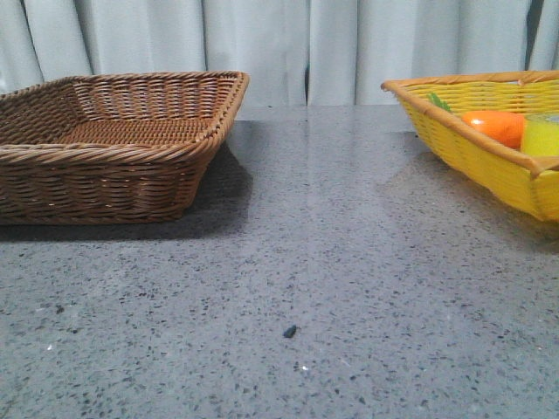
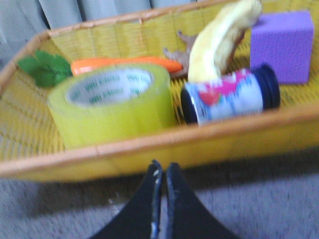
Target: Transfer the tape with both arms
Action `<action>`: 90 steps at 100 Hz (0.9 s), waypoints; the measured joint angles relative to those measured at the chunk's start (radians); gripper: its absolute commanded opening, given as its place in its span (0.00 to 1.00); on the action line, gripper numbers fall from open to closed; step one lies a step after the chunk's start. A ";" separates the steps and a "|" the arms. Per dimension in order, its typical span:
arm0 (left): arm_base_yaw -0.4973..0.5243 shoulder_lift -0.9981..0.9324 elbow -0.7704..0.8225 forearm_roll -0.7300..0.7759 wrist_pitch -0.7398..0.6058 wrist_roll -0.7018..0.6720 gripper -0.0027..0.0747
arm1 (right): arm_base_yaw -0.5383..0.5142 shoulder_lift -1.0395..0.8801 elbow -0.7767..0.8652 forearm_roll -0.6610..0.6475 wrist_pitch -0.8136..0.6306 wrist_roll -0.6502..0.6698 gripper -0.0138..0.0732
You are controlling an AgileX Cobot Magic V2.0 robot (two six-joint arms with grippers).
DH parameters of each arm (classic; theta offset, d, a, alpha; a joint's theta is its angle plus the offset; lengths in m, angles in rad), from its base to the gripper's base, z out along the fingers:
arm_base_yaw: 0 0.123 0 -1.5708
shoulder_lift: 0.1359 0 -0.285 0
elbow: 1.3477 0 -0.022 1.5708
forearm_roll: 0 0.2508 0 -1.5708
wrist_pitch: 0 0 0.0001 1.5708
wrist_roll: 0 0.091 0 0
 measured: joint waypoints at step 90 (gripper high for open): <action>0.000 0.271 -0.191 0.002 0.017 0.000 0.01 | 0.104 0.652 -0.653 0.020 0.403 -0.068 0.54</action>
